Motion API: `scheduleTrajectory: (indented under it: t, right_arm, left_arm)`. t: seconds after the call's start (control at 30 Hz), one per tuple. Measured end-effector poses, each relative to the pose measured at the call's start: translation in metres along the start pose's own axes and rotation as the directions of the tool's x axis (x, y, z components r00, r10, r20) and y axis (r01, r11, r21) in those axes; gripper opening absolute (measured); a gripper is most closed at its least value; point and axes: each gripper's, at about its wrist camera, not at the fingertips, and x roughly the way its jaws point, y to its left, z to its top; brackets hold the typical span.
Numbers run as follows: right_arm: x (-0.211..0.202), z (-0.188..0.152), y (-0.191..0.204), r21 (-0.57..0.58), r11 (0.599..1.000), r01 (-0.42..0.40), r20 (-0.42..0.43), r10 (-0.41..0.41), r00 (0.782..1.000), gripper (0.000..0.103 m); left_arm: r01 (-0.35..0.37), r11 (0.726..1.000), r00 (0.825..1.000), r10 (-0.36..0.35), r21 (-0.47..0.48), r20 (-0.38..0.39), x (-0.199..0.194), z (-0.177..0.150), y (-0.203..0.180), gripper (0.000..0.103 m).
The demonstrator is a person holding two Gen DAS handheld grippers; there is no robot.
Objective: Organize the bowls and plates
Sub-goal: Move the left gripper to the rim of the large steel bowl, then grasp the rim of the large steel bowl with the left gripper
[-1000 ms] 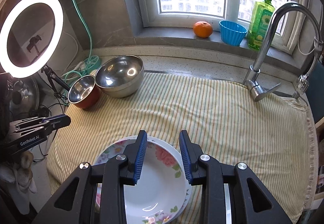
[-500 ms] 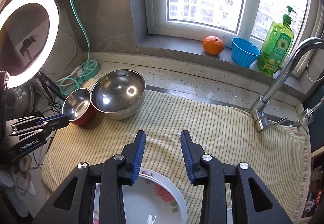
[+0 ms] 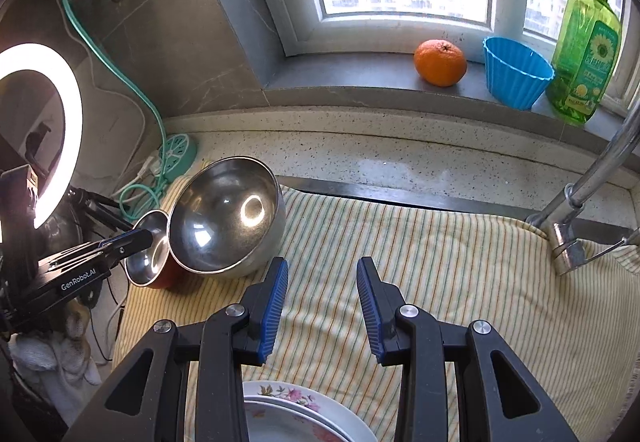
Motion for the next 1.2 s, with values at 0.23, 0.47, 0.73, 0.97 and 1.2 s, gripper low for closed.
scheduleTrajectory:
  t: [0.23,0.47,0.73,0.97,1.2]
  right_arm:
    - [0.027,0.016,-0.008,0.05,0.996,-0.068,-0.045,0.07,0.997,0.033]
    - [0.051,0.025,-0.006,0.095,0.988,-0.122,-0.09,0.13,0.987,0.033]
    - [0.076,0.033,0.003,0.125,0.983,-0.138,-0.131,0.154,0.979,0.032]
    - [0.089,0.033,0.004,0.135,0.981,-0.137,-0.151,0.157,0.976,0.03]
    - [0.101,0.033,0.008,0.132,0.983,-0.128,-0.169,0.15,0.974,0.025]
  left_arm:
    - [-0.033,0.999,0.999,0.032,-0.019,-0.025,0.023,0.024,0.007,0.01]
    - [-0.033,0.996,0.999,0.029,-0.08,-0.046,0.031,0.04,0.026,0.01]
    - [-0.013,0.996,0.993,0.002,-0.093,-0.117,0.047,0.048,0.034,0.012]
    - [-0.026,0.997,0.992,0.017,-0.072,-0.125,0.051,0.051,0.035,0.012]
    - [-0.027,0.999,0.989,0.021,-0.037,-0.144,0.058,0.049,0.028,0.012]
